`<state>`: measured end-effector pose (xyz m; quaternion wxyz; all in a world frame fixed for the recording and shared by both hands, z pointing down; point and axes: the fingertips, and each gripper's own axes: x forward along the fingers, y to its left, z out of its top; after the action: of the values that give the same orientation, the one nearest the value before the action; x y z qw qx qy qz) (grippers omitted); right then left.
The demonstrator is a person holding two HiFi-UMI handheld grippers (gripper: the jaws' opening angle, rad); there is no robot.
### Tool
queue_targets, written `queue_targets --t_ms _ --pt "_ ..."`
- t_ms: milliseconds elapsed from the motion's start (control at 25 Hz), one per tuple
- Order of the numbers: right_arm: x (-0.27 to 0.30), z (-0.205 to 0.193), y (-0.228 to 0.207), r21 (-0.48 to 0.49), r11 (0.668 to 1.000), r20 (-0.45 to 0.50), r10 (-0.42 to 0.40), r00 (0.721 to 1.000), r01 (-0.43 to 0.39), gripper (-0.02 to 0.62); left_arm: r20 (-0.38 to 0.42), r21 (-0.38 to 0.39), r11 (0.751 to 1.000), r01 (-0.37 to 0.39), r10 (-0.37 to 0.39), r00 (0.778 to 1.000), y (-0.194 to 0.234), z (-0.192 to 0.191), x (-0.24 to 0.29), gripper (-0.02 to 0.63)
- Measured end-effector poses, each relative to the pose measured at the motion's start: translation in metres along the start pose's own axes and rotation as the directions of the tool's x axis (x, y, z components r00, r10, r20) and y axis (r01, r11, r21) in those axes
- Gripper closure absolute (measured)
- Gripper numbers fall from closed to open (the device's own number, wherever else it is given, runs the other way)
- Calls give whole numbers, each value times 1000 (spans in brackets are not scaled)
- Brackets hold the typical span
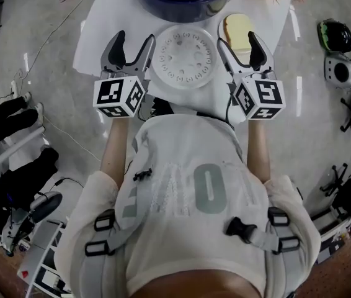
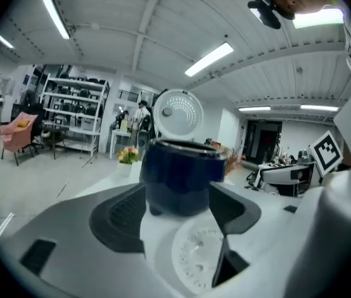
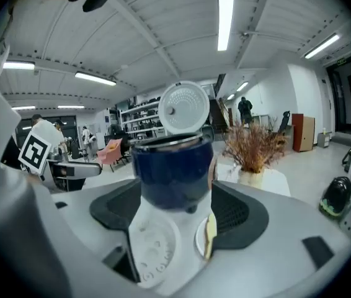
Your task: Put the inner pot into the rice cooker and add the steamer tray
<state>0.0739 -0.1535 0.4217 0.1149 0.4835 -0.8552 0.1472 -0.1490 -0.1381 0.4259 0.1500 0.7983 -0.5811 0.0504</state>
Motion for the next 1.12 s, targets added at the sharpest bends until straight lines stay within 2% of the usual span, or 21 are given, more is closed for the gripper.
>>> queue_targets --t_ms 120,240,360,440,560,720,920,1120 --pt "0 -46 -7 27 1000 -112 -2 994 5 247 -140 -74 997 0 -10 990 3 -56 -5 299" --pt "-3 -81 -14 79 997 -192 1 981 14 247 -249 -174 984 -43 -1 968 3 -103 -10 301" --pt "0 -106 -15 112 994 -243 9 970 19 248 -292 -279 956 -92 7 957 4 -134 -11 304" --pt "1 -121 -9 128 992 -276 21 961 15 249 -308 -318 941 -117 14 951 1 -146 -14 315" --pt "5 -140 -3 134 991 -317 37 948 6 261 -338 -302 943 -138 30 941 -6 -159 -15 328" --pt "14 -153 0 100 995 -343 34 939 0 312 -350 -270 952 -147 45 936 -15 -164 -15 349" --pt "19 -159 3 50 999 -357 18 934 0 377 -374 -217 961 -172 81 924 -20 -173 -21 422" --pt "19 -163 5 32 999 -367 6 930 7 431 -379 -208 962 -176 87 921 -19 -175 -22 462"
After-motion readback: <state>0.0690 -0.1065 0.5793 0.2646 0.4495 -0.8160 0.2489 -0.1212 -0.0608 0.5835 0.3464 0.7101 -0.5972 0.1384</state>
